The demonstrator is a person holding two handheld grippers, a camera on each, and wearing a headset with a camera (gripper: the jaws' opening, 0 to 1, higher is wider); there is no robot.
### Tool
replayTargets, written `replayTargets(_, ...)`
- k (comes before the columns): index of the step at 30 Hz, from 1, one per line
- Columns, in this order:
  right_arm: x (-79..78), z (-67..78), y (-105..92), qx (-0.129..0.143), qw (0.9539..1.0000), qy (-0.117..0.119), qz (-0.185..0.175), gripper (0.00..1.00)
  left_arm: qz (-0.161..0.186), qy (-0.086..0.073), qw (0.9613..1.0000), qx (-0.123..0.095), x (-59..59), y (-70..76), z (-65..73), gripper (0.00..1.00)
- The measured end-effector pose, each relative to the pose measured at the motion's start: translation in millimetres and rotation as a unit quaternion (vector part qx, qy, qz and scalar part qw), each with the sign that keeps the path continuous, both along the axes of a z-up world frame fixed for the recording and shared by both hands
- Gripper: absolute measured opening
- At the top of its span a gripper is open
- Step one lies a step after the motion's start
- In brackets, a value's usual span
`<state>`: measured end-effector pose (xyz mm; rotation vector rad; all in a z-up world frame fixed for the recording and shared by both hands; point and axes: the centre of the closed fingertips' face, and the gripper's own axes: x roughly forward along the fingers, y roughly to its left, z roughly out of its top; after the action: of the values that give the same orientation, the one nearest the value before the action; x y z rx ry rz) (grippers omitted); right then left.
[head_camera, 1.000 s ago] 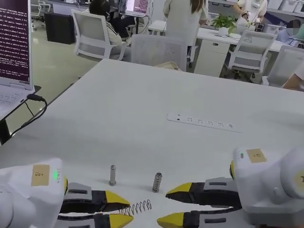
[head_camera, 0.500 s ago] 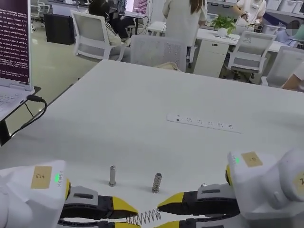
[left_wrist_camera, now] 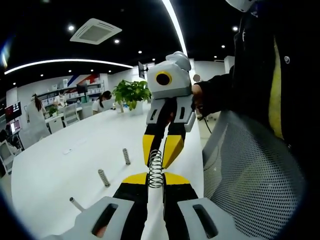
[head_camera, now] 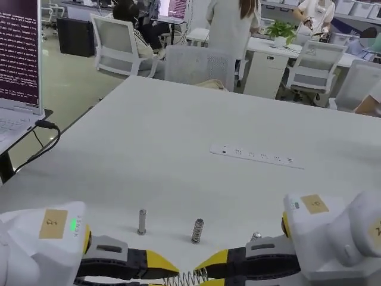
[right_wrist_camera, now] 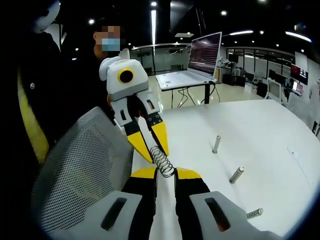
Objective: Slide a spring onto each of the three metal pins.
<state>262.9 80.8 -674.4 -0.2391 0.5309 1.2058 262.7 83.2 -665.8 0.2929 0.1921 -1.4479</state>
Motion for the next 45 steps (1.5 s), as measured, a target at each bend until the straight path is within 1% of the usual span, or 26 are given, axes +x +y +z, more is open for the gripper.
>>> replayTargets(4,-0.4,2.0,0.5,-0.002,1.0000,-0.002,0.001,0.10,-0.001,-0.001,1.0000,0.001,-0.2,0.1,-0.2,0.03)
replayTargets(8,-1.9,5.1,1.9,-0.002,1.0000,-0.005,0.005,0.11,-0.003,-0.003,1.0000,0.006,-0.9,0.0,-2.2,0.03)
replayTargets(17,-1.8,12.6,7.0,-0.021,0.9994,-0.019,0.020,0.10,-0.001,-0.007,0.9999,0.011,0.2,0.3,-2.7,0.02)
replayTargets(25,-3.3,20.9,15.4,-0.030,0.9983,-0.030,0.041,0.09,-0.002,-0.011,0.9998,0.016,0.1,0.2,-4.6,0.02)
replayTargets(28,-5.2,23.2,19.6,-0.040,0.9972,-0.036,0.053,0.08,-0.004,-0.011,0.9998,0.017,-0.6,-0.5,-4.9,0.02)
replayTargets(31,-5.4,21.5,20.6,-0.056,0.9955,-0.042,0.063,0.09,-0.006,-0.014,0.9997,0.020,-1.2,-1.0,-5.9,0.02)
replayTargets(35,-4.3,16.3,19.4,-0.079,0.9933,-0.041,0.073,0.09,-0.006,-0.015,0.9997,0.018,-1.1,-1.5,-4.9,0.02)
replayTargets(36,-4.7,16.4,20.2,-0.080,0.9932,-0.039,0.075,0.09,-0.007,-0.016,0.9997,0.019,-1.0,-1.4,-5.1,0.02)
replayTargets(38,-3.9,14.5,20.2,-0.092,0.9916,-0.041,0.081,0.09,-0.007,-0.015,0.9997,0.018,-1.3,-1.5,-4.9,0.02)
replayTargets(45,-4.4,11.3,22.7,-0.119,0.9866,-0.044,0.102,0.09,-0.005,-0.015,0.9997,0.017,-0.5,-0.8,-4.4,0.02)
